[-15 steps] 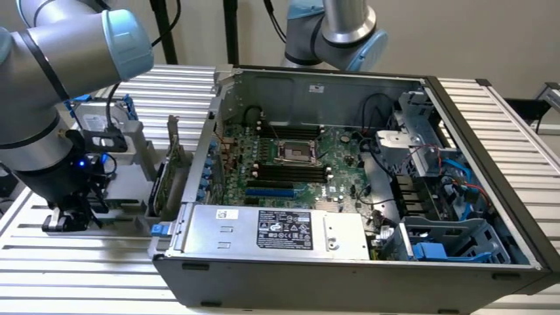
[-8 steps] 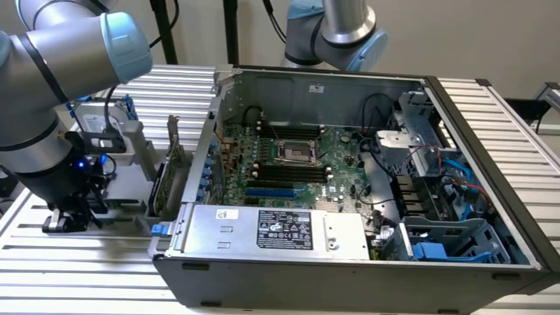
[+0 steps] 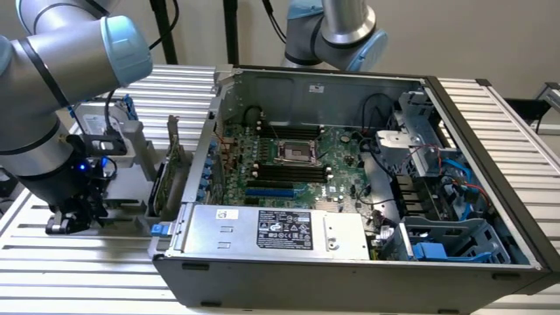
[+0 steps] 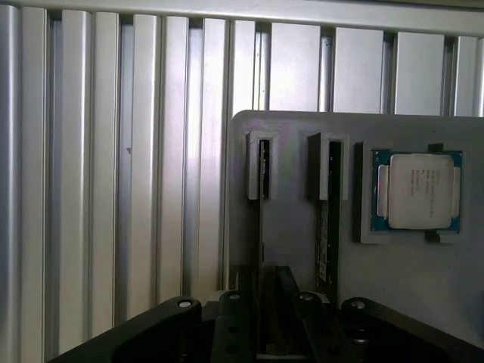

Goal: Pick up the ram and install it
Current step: 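Pick up the ram and move it above insertion slot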

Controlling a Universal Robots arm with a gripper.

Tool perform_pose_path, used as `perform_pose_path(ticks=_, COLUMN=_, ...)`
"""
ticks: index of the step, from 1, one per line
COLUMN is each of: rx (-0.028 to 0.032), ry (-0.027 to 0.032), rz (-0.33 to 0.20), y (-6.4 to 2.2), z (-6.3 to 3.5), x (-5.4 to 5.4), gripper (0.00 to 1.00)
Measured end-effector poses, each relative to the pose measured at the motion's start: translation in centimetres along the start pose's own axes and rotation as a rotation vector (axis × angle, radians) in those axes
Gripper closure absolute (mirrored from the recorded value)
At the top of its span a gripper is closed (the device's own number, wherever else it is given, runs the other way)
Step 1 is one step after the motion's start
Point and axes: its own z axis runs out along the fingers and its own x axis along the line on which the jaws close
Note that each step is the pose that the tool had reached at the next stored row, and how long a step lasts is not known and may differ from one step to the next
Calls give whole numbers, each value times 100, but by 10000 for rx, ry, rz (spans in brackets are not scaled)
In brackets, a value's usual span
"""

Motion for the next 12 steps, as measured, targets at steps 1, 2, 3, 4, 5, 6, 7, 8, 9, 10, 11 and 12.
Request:
perform_pose_path(ticks=1, rx=0, ry=0, rz=0, y=0, z=0, x=0, gripper=73)
perform_pose_path(ticks=2, rx=1, ry=0, rz=0, y=0, z=0, x=0, gripper=73)
perform_pose_path(ticks=3, rx=2, ry=-2, rz=0, y=1, z=-1, x=0, gripper=73)
perform_pose_path(ticks=4, rx=2, ry=-2, rz=-1, y=1, z=-3, x=0, gripper=73)
perform_pose_path(ticks=5, rx=1, ry=-2, rz=0, y=1, z=-6, x=0, gripper=73)
perform_pose_path(ticks=6, rx=0, ry=0, rz=0, y=1, z=-11, x=0, gripper=75)
perform_pose_path(ticks=7, rx=0, ry=-1, rz=0, y=1, z=-13, x=0, gripper=82)
perform_pose_path(ticks=8, rx=1, ry=-2, rz=0, y=1, z=-15, x=0, gripper=82)
perform_pose_path(ticks=9, rx=1, ry=-2, rz=0, y=1, z=-17, x=-1, gripper=82)
perform_pose_path(ticks=10, rx=1, ry=-2, rz=0, y=1, z=-19, x=-1, gripper=82)
perform_pose_path(ticks=11, rx=0, ry=-1, rz=0, y=1, z=-20, x=-1, gripper=82)
perform_pose_path(ticks=12, rx=1, ry=-1, rz=0, y=1, z=-20, x=-1, gripper=82)
